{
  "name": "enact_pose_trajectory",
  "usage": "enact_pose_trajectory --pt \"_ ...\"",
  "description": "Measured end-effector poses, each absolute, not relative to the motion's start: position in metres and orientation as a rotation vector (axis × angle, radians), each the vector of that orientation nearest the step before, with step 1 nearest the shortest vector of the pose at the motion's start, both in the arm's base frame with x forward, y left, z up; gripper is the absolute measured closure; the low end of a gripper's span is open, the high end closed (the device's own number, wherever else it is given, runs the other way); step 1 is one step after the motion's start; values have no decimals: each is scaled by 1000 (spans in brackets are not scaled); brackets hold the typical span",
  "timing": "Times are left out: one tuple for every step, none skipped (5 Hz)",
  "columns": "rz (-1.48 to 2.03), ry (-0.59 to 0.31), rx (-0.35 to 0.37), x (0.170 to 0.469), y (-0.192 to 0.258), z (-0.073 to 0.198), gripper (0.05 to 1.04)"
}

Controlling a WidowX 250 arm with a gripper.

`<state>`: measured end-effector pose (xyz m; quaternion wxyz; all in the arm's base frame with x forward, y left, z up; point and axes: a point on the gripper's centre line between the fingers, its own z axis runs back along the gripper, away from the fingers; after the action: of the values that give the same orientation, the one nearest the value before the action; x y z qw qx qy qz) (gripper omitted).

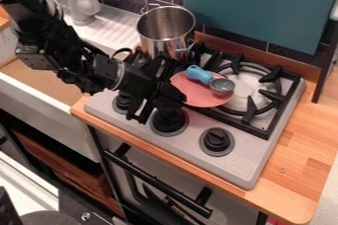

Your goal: Move the spoon and plate together over the pot

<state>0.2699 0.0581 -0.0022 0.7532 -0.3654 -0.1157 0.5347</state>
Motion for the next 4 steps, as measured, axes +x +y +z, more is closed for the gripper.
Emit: enact_pose_trajectory --pt "1141 -282 -804 265 54 0 1030" --pt "1142 -277 -809 265 53 7 1030" --pt "1146 -264 -825 263 50 11 1030" --pt "1126 -246 -845 257 45 17 1030"
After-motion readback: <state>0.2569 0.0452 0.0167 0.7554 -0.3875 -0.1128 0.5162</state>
